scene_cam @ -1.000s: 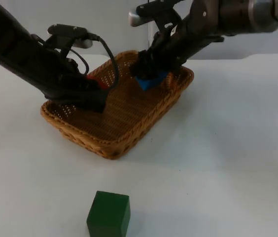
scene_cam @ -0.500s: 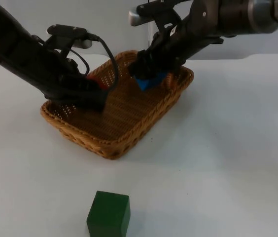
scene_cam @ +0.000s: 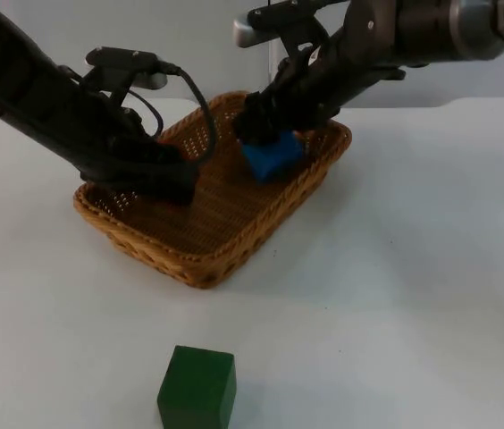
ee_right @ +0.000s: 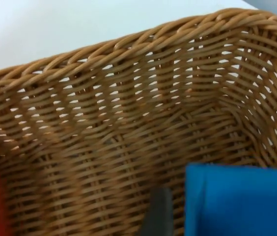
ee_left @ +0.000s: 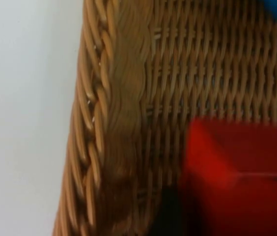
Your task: Pick up one cube with each hand and place exactly two cubes into the same basket, leaving the remaining cube outside.
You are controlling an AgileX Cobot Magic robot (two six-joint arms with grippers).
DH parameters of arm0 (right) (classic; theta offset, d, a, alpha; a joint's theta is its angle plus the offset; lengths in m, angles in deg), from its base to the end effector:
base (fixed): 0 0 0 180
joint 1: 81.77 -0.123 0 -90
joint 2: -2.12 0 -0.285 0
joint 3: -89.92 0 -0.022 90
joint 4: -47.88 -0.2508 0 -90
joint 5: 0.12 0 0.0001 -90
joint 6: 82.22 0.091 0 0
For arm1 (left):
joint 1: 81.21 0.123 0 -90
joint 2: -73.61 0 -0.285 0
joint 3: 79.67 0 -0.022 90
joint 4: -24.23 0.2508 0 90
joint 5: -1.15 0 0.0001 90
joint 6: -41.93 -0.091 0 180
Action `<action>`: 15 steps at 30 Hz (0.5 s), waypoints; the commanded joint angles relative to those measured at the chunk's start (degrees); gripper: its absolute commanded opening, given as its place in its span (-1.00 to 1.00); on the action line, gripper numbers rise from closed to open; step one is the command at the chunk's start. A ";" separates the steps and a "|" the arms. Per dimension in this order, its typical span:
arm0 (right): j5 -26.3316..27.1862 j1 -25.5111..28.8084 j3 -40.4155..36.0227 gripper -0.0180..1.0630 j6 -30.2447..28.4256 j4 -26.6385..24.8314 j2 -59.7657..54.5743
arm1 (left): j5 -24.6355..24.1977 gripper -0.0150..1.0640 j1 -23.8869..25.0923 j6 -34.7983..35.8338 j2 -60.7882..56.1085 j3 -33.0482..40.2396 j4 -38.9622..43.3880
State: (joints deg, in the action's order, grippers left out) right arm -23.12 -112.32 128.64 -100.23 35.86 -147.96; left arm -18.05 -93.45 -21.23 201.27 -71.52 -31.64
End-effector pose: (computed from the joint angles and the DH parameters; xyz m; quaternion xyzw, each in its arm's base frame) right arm 0.4732 0.2879 0.1313 -0.3104 0.8656 0.1168 0.3752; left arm 0.3979 -0.1117 0.1108 0.2121 0.9262 -0.1401 0.2784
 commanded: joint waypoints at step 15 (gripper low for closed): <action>-3.92 0.07 0.49 0.39 -0.86 1.31 11.31 | -0.15 0.60 0.13 0.49 -6.95 -0.26 -1.60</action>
State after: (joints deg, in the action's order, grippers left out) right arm -25.66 -112.32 128.64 -100.36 35.98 -140.43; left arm -18.05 -93.45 -21.12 197.94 -71.52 -32.50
